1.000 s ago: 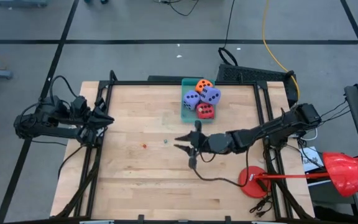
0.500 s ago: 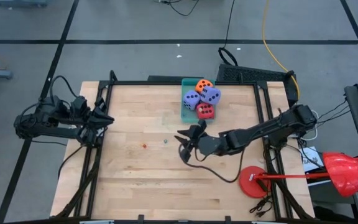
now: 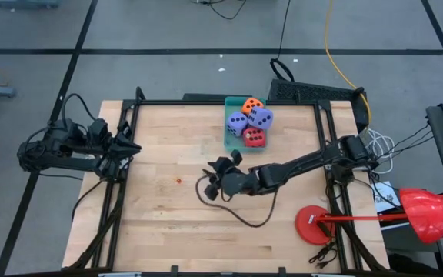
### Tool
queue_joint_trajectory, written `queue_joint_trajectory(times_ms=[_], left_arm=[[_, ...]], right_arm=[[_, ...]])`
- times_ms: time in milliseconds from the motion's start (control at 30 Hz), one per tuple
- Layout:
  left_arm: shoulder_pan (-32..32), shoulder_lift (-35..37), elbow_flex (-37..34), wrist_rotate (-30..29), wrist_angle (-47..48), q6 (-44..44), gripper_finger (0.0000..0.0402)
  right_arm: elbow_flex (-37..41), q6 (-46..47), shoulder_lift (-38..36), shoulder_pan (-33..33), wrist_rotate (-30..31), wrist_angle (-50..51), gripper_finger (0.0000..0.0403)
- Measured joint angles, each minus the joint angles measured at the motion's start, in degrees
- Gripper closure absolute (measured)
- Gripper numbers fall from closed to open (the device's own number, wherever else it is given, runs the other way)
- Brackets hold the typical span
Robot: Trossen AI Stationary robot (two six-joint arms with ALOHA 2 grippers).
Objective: Pick & Place Dice
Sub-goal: Put the green die into the green bin
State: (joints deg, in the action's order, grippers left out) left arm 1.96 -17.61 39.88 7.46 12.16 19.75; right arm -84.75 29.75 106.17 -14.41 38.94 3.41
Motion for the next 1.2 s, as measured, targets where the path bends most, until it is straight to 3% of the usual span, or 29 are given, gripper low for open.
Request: queue_joint_trajectory(times_ms=[200, 400, 633, 1200], left_arm=[[0.01, 0.0, 0.0, 0.0, 0.0, 0.0, 0.0355], [0.0, 0.0, 0.0, 0.0, 0.0, 0.0, 0.0355], [0.01, 0.0, 0.0, 0.0, 0.0, 0.0, 0.0355], [0.0, 0.0, 0.0, 0.0, 0.01, 0.0, 0.0355]], right_arm=[[0.04, 5.58, 4.53, 2.25, -0.66, 0.37, 0.0252], [0.01, 7.22, 8.13, 3.31, -7.62, -0.37, 0.0248], [-0.27, 8.31, 11.99, 4.17, -9.32, -2.67, 0.0246], [-0.38, 9.82, 16.04, 7.43, -16.67, -4.67, 0.0245]])
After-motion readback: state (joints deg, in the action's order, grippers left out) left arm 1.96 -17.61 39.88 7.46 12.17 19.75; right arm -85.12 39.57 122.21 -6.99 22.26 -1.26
